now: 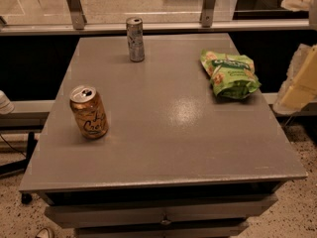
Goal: Pick green rice chip bag
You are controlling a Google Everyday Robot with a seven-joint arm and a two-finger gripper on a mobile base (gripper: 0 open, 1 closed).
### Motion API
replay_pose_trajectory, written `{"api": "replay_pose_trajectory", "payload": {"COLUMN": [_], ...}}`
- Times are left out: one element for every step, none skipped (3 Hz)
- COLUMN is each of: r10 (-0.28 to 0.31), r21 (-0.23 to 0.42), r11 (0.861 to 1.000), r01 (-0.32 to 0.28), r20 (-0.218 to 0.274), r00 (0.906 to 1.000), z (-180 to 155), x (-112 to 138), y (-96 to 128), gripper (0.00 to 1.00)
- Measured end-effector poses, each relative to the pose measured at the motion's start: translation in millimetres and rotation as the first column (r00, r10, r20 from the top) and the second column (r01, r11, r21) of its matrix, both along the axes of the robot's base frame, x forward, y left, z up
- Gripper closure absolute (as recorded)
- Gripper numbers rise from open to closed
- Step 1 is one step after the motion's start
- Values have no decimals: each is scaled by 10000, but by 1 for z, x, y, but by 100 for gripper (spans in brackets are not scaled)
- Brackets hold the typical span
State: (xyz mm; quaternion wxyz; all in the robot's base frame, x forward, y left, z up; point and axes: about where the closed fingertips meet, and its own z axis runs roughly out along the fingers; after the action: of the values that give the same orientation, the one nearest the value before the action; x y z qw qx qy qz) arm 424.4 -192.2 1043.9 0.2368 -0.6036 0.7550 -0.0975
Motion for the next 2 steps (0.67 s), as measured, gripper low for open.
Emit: {"api": "replay_pose_trajectory", "payload": {"r10": [0, -79], "r21": [4, 352], "r11": [10000, 9994], "r01": [0, 73], "r20": [4, 162], "r00": [10000, 9998], "z": [0, 1], "x": [0, -1], "y": [0, 2], "gripper": [0, 0]}}
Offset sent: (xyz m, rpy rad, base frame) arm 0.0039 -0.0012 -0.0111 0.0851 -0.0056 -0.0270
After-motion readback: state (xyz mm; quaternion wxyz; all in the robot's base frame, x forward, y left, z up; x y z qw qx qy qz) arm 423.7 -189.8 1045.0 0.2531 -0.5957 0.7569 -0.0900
